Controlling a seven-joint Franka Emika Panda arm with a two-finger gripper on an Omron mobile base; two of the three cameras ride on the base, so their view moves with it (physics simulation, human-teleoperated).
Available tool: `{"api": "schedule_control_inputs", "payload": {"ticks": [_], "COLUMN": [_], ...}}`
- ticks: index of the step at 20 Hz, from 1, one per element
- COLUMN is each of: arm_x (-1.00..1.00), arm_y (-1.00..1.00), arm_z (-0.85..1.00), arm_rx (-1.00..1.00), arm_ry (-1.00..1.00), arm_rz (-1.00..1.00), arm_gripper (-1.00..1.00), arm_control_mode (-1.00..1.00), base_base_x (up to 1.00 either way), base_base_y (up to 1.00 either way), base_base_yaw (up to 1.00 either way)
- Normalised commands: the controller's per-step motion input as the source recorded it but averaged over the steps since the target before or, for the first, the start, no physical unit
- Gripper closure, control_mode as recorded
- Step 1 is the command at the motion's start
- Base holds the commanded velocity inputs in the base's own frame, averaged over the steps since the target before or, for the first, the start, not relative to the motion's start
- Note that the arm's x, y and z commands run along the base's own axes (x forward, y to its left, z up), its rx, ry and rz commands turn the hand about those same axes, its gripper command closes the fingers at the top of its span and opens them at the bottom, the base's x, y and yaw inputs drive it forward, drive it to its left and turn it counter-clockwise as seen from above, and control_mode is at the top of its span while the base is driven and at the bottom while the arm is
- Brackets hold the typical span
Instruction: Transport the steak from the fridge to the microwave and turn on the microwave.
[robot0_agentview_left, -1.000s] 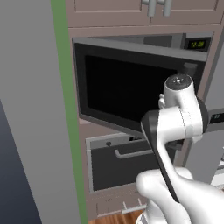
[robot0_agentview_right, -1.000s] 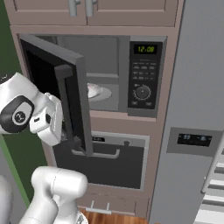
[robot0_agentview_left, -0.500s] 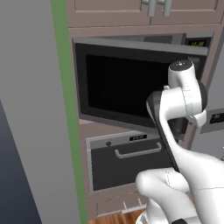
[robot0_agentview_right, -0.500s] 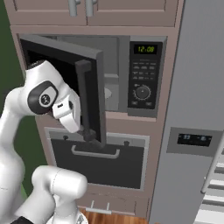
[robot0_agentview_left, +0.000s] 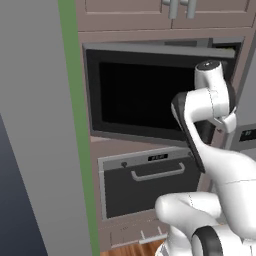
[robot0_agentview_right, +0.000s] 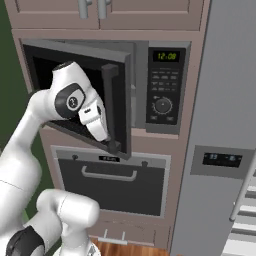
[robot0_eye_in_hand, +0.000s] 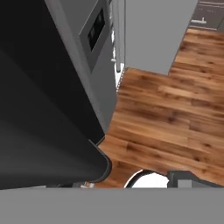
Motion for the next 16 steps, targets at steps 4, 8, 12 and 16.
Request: {"api": "schedule_control_inputs", "payload": {"ticks": [4,8,12,16], "arm_x": [0.39,0.45,0.49,0.51], "arm_y": [-0.34,-0.35,-0.32,-0.3], "arm_z": [-0.07,-0.04,0.0,-0.03], "arm_rx": [0.0,0.0,0.0,0.0], "arm_ry": [0.0,0.0,0.0,0.0], "arm_rz": [0.11,0.14,0.16,0.2], "arm_gripper": [-1.0,-1.0,-1.0,-1.0], "arm_control_mode": [-1.0,-1.0,-1.0,-1.0], "base_base_x": [0.0,0.0,0.0,0.0], "base_base_y": [0.0,0.0,0.0,0.0], "base_base_yaw": [0.0,0.0,0.0,0.0]}}
